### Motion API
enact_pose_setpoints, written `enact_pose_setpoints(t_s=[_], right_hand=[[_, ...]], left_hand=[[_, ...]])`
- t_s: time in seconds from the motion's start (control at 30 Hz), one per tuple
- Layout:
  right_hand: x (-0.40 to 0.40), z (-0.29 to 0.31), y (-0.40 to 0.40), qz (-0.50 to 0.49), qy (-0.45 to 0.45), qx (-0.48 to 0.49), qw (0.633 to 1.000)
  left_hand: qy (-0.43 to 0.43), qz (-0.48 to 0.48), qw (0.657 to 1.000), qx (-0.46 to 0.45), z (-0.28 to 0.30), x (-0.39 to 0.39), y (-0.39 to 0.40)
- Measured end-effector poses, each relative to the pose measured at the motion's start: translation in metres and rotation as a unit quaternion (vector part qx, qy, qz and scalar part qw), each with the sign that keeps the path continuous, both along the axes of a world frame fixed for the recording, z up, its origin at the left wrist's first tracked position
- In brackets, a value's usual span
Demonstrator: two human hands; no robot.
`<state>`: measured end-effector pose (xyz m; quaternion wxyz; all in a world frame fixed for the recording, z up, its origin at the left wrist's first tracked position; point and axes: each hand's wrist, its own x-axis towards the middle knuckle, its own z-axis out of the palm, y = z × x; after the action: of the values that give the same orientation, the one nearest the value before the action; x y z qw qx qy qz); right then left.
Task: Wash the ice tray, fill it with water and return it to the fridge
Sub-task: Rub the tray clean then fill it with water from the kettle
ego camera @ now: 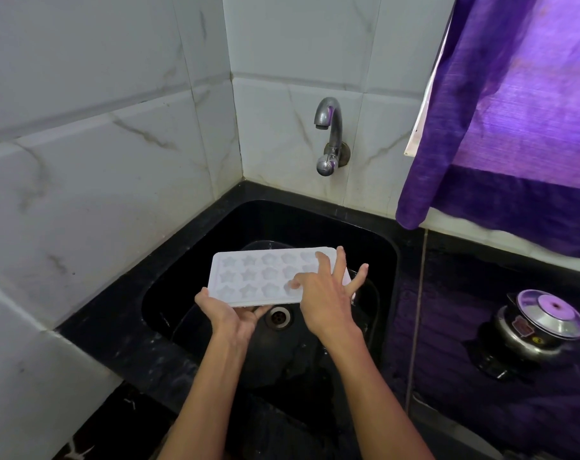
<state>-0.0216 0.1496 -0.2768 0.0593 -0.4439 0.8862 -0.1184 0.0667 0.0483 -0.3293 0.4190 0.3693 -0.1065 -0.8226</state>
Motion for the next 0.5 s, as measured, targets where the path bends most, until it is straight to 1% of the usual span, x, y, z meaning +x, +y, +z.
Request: enact_pose_setpoints(t_s=[0.13, 0.5], right_hand=[[0.0052, -0.0011, 0.0006, 0.024, -0.002, 0.029, 0.999], [0.0034, 0.0056, -0.0009, 0.018, 0.014, 0.046, 0.999]], left_hand=[[-0.001, 0.005, 1.0, 0.001, 0.0003, 0.0035, -0.0001], [-0.001, -0.003, 1.0, 0.005, 0.0087, -0.0045, 0.001]])
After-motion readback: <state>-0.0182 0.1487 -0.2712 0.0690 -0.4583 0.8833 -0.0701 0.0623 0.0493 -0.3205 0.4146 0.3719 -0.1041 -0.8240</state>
